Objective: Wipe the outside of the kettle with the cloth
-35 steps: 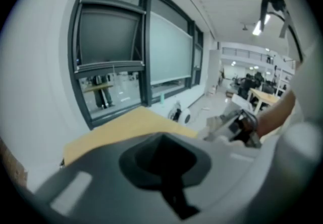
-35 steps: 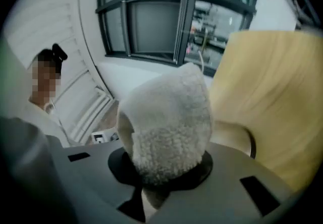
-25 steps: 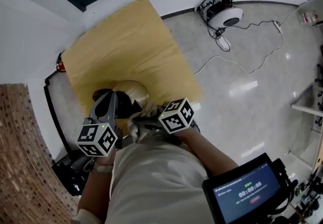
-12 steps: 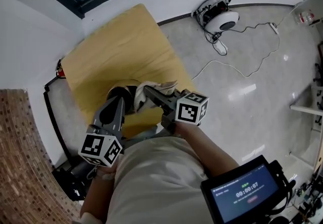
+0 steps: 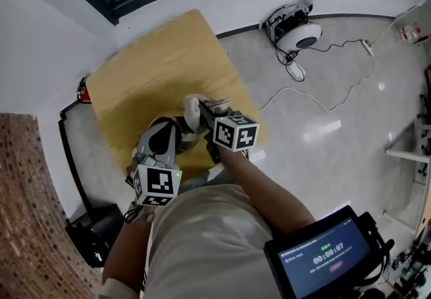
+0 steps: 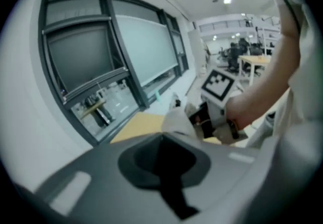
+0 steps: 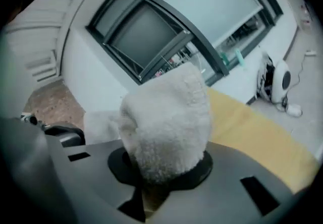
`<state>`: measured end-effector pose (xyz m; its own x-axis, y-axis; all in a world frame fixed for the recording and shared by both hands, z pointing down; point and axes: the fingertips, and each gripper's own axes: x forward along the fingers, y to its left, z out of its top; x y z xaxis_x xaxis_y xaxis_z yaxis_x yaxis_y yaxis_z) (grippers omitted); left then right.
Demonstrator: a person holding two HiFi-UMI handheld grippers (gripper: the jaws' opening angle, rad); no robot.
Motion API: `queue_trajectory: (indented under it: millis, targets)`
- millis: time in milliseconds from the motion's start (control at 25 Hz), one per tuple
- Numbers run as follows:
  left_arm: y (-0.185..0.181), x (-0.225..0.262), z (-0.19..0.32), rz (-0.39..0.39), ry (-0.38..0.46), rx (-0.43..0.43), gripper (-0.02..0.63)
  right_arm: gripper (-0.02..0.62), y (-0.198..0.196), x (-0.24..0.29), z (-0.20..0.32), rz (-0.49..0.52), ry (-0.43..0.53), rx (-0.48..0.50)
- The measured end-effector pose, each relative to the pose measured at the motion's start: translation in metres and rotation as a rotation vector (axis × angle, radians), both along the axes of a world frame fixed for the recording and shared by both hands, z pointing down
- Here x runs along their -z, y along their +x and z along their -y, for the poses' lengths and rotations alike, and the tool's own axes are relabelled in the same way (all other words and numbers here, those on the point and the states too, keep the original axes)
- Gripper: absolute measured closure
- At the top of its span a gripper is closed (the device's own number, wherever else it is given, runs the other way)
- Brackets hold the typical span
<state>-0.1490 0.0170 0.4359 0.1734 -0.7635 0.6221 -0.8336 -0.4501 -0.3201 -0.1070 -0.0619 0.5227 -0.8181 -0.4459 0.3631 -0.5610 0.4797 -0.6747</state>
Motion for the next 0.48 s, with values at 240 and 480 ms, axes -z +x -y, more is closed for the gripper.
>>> queue_trajectory:
  millis: [240,480]
  targets:
    - [-0.004,0.001,0.000,-0.075,-0.040,-0.003,0.614,0.512,-0.001,-0.056,-0.024,-0.052,-0.245,0.100]
    - [-0.003,0.004,-0.004,-0.087,-0.046,-0.033,0.615,0.515,0.004,-0.025,-0.048,-0.024,-0.077,0.059]
